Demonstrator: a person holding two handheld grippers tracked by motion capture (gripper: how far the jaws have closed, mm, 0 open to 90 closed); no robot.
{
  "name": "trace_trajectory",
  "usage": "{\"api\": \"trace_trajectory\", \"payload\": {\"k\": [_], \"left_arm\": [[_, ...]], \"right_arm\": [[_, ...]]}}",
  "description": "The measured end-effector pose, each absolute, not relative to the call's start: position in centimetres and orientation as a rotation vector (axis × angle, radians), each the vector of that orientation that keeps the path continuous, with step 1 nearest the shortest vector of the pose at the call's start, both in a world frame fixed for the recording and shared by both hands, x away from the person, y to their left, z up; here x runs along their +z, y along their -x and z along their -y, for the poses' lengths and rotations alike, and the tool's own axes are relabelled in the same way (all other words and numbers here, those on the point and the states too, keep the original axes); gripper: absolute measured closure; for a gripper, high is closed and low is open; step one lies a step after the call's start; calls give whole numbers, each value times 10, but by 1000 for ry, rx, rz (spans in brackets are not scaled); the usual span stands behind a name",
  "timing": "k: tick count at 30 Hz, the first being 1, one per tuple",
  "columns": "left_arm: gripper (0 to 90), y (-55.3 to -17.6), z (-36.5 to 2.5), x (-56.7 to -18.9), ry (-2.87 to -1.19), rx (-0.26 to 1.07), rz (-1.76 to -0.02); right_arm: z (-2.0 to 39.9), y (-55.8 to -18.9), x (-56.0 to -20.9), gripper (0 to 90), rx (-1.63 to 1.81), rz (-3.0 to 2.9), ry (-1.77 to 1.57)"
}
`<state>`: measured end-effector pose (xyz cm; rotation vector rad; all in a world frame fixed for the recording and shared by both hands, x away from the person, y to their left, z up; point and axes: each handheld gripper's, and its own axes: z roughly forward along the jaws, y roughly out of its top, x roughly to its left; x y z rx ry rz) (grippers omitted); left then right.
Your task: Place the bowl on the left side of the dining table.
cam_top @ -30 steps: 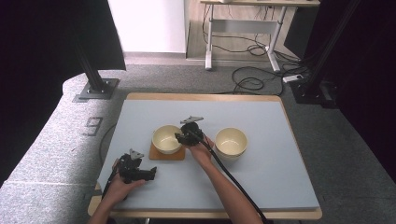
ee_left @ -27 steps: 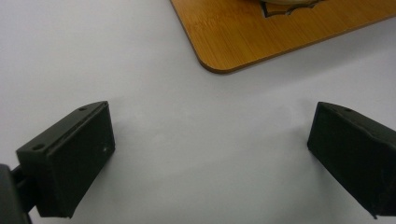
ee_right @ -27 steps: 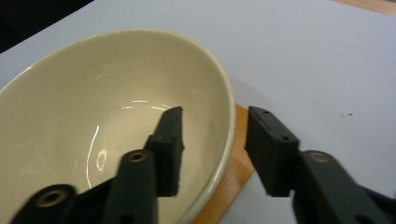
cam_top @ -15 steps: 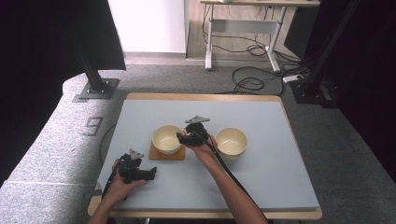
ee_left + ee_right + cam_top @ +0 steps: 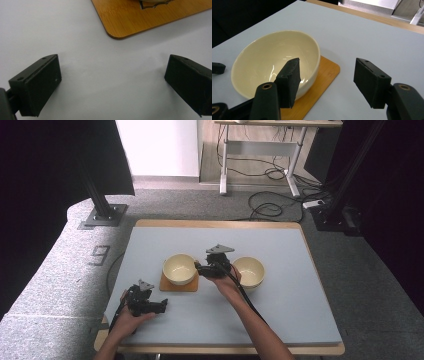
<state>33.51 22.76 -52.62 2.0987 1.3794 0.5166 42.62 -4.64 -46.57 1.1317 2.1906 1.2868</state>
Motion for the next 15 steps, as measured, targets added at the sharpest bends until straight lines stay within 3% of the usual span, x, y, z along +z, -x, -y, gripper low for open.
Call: {"api": "trace_trajectory", "payload": {"k": [15], "left_arm": [[7,-335,-228,-526,-2101,516,-1377]], "right_arm": [[90,-403,-455,368,1312,-2121,-1126]]}}
